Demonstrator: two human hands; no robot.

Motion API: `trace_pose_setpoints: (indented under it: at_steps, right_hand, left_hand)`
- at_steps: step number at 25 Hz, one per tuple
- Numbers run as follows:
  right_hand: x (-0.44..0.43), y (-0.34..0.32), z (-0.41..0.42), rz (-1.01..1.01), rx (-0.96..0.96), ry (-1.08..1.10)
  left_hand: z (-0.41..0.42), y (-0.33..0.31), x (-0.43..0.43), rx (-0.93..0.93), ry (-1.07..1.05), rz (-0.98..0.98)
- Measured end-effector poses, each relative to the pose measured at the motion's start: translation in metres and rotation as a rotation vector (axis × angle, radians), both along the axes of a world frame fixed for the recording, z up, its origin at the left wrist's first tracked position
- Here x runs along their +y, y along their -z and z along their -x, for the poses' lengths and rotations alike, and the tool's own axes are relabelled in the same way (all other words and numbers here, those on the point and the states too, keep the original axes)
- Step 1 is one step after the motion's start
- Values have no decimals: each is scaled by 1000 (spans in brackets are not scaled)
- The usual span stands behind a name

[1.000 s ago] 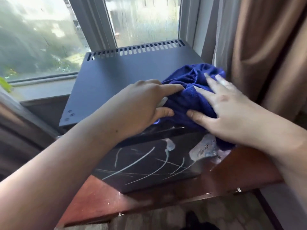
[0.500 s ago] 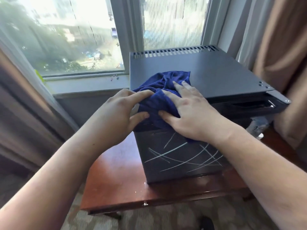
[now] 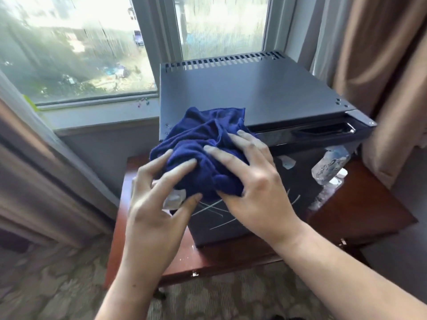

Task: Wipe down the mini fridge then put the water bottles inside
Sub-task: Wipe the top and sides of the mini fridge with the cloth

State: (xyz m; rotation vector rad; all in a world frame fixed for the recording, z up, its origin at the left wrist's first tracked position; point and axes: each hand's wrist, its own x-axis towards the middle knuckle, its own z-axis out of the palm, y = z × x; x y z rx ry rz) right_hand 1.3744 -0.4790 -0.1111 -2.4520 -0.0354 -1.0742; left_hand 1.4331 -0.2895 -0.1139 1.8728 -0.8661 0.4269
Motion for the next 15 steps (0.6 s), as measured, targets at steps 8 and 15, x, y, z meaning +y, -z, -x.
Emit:
trace_pose_setpoints:
  at_steps: [8,15]
  right_hand:
    - [-21,43,45,-462,-68,-40]
    - [-47,101,56,-1060,151,3]
  left_hand:
    - [26,33,-44,179,12,69]
    - [58,90,-92,572,-66,55]
